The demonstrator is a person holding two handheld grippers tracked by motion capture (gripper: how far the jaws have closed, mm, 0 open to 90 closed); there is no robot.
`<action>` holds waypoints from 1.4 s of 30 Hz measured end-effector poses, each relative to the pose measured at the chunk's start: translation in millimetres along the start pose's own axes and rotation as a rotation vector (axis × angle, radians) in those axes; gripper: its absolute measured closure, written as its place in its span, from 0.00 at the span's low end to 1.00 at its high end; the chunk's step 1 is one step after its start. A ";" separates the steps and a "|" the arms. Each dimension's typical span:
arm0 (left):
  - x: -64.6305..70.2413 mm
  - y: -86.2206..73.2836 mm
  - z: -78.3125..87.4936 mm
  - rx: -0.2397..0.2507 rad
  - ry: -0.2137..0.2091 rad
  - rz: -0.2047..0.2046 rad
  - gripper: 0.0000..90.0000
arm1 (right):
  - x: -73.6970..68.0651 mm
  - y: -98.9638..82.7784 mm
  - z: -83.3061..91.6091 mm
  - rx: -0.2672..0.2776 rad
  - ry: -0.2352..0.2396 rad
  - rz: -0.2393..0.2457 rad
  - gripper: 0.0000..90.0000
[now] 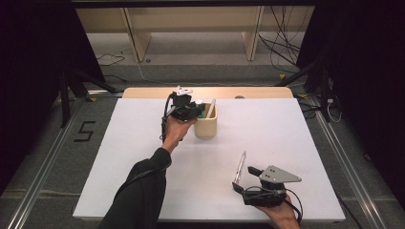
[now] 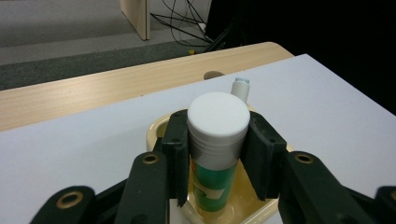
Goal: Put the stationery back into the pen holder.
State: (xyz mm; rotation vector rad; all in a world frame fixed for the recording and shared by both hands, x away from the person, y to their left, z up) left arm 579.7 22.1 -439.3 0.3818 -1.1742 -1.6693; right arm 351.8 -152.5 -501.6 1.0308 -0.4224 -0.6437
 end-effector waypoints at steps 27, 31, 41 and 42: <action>8.7 9.0 36.6 -0.014 -0.061 0.055 0.31 | 2.0 0.2 0.0 0.004 -0.009 -0.006 0.24; 7.8 7.2 46.0 -0.011 -0.069 0.055 0.30 | 2.6 0.2 0.2 0.006 -0.013 -0.009 0.24; 4.5 -10.2 64.1 -0.012 -0.083 0.067 0.28 | 4.1 -0.4 1.0 0.005 -0.018 -0.011 0.24; 3.8 -13.0 65.9 -0.017 -0.077 0.062 0.27 | 4.2 -0.6 1.5 0.003 -0.019 -0.013 0.24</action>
Point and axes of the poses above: each handheld gripper's, and its own axes: z roughly backward along the jaws, y roughly out of its top, x roughly to its right, the point moved 9 cm from there along -z, roughly forward along the jaws, and after that the axes turned 7 degrees about z, right-handed, at the moved point
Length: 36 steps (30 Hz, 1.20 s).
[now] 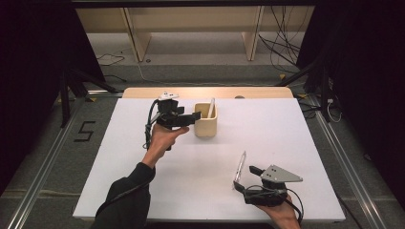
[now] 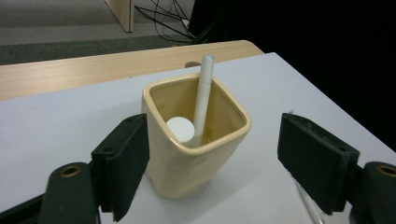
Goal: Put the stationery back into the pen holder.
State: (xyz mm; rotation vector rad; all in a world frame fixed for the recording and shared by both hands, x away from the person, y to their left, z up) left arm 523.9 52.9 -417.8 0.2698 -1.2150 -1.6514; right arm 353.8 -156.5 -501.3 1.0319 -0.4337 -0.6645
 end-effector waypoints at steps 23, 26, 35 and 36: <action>-13.9 -68.7 28.3 -0.042 -0.004 0.009 0.26 | 5.5 -1.0 4.1 0.009 -0.025 -0.010 0.24; -9.4 -72.0 29.3 -0.048 -0.004 -0.003 0.26 | 6.1 -0.9 4.9 0.010 -0.028 -0.009 0.24; 11.9 -85.0 26.6 -0.085 -0.016 -0.060 0.25 | 9.9 -1.9 8.5 0.015 -0.039 -0.014 0.24; 13.8 -86.5 25.7 -0.090 -0.020 -0.061 0.25 | 10.7 -2.1 9.1 0.014 -0.043 -0.020 0.24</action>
Point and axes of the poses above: each handheld gripper's, and its own axes: z roughly backward along the jaws, y roughly out of its top, x roughly to its right, the point moved 9 cm from there along -z, roughly forward along the jaws, and after that the axes turned 7 degrees about z, right-handed, at the moved point
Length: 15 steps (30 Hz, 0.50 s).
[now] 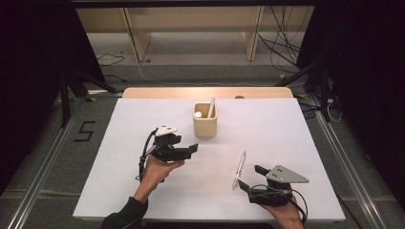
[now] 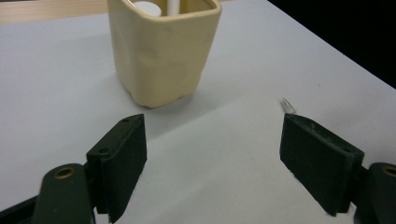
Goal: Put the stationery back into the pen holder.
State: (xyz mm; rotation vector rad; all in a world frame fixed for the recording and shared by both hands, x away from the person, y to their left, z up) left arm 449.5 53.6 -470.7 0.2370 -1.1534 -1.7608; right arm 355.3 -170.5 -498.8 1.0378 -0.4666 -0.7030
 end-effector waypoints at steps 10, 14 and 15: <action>15.2 -11.1 -7.9 -0.042 -0.010 -0.020 0.25 | 6.7 -1.8 4.4 0.001 -0.020 -0.007 0.24; 23.8 -16.0 -12.4 -0.057 -0.020 -0.033 0.25 | 8.9 -2.7 5.8 0.000 -0.030 -0.014 0.24; 25.6 -17.4 -13.6 -0.061 -0.022 -0.036 0.24 | 9.4 -2.6 6.1 0.002 -0.032 -0.017 0.24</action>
Point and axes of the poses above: each handheld gripper's, and its own axes: z roughly backward along the jaws, y roughly out of its top, x roughly to its right, the point moved 9 cm from there along -z, roughly forward along the jaws, and after that the axes turned 7 degrees about z, right-handed, at the moved point
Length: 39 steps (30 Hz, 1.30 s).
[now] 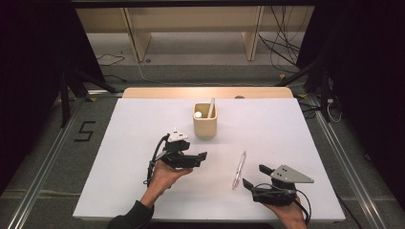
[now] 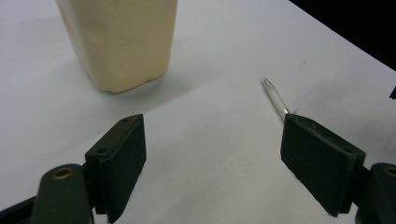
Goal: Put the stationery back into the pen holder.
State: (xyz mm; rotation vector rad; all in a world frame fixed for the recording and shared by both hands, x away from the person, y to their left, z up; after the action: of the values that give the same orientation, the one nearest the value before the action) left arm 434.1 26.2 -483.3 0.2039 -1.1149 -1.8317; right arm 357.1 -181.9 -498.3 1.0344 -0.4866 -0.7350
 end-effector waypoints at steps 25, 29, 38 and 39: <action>67.9 -36.9 -46.3 -0.129 -0.075 -0.079 0.26 | 19.7 -6.8 5.4 -0.017 -0.086 -0.036 0.24; 77.0 -41.8 -54.9 -0.153 -0.084 -0.095 0.27 | 20.5 -6.8 5.5 -0.015 -0.091 -0.038 0.24; 91.7 -46.6 -69.4 -0.178 -0.092 -0.124 0.32 | 22.3 -7.7 5.8 -0.018 -0.097 -0.044 0.24; 92.6 -47.7 -71.0 -0.182 -0.092 -0.128 0.33 | 22.6 -7.6 6.0 -0.018 -0.098 -0.044 0.24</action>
State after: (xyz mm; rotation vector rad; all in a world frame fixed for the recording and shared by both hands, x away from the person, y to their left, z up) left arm 393.7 -82.9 -531.7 0.0864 -1.0102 -2.0624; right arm 365.8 -204.6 -501.9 0.9980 -0.5422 -0.8303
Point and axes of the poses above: each handheld gripper's, and its own axes: z roughly backward along the jaws, y roughly out of its top, x roughly to its right, the point moved 9 cm from there along -z, roughly forward along the jaws, and after that the axes turned 7 degrees about z, right-handed, at the moved point
